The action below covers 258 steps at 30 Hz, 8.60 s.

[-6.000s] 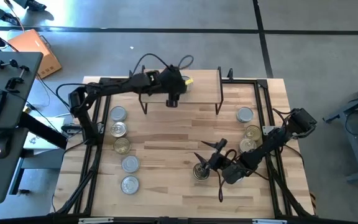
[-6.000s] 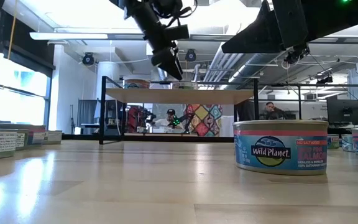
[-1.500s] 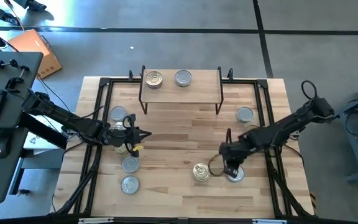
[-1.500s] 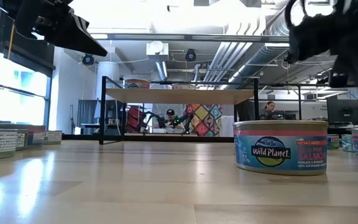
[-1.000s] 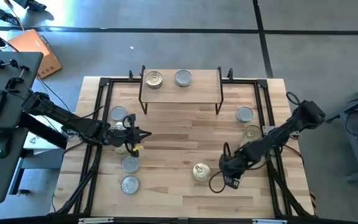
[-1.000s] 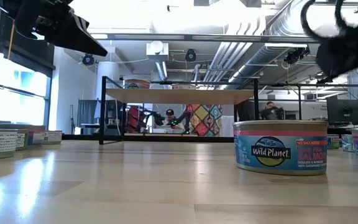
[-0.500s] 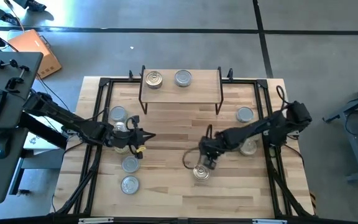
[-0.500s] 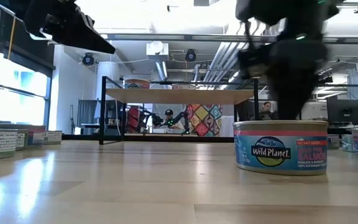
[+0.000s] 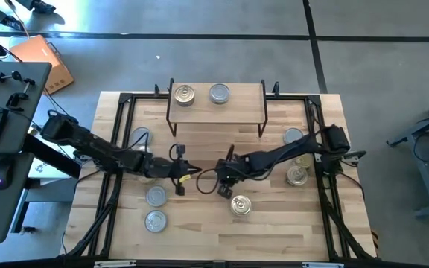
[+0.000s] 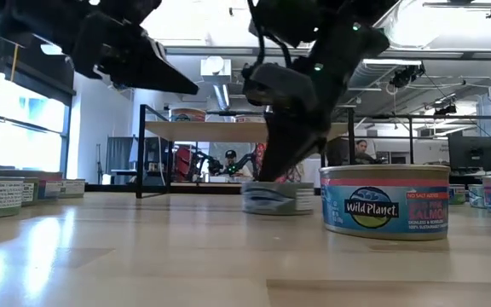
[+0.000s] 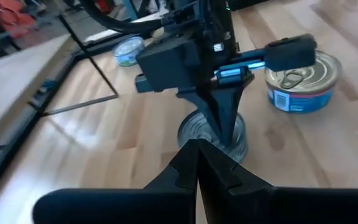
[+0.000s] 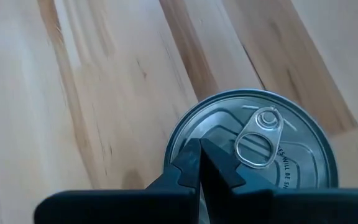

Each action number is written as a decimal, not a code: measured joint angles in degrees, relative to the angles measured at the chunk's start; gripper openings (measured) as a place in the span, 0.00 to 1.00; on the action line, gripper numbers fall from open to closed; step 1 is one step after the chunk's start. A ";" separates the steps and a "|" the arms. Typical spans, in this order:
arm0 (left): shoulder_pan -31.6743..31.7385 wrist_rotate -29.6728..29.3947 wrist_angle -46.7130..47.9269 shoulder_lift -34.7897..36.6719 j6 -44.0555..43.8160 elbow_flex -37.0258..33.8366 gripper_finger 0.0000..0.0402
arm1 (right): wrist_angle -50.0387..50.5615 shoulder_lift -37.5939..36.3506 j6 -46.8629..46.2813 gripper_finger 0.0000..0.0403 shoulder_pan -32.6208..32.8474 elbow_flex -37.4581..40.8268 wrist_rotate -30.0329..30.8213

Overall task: Stack canned seafood by type on shelf
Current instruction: Put the green tuna can on the shelf

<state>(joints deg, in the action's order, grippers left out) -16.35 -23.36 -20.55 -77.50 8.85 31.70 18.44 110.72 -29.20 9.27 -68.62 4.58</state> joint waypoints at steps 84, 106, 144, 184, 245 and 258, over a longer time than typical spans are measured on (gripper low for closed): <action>18.73 27.62 -2.08 -36.81 -3.73 19.89 0.00 | -28.96 -9.23 24.10 0.35 12.80 20.68 22.57; 19.34 27.26 -1.57 -36.85 -3.68 19.67 0.00 | -29.91 -9.25 40.22 0.64 10.95 20.59 23.48; -1.50 -5.69 28.37 -7.04 -0.69 19.67 0.00 | 4.74 -20.77 42.66 0.31 8.78 -0.07 53.25; -0.09 -7.26 14.08 14.33 -9.69 -2.84 0.00 | 10.12 -17.40 65.70 0.41 -28.90 -3.62 29.77; -0.16 -7.21 13.33 14.95 -11.15 -4.68 0.00 | 17.08 -17.86 30.96 0.07 -39.86 -8.49 8.76; -0.16 -7.23 13.41 14.93 -10.74 -4.68 0.00 | 17.02 -18.16 40.47 0.01 -40.38 -8.34 9.04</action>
<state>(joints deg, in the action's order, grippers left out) -16.51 -30.59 -7.14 -62.57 -1.89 27.03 35.46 92.55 11.27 -31.11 -76.97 13.63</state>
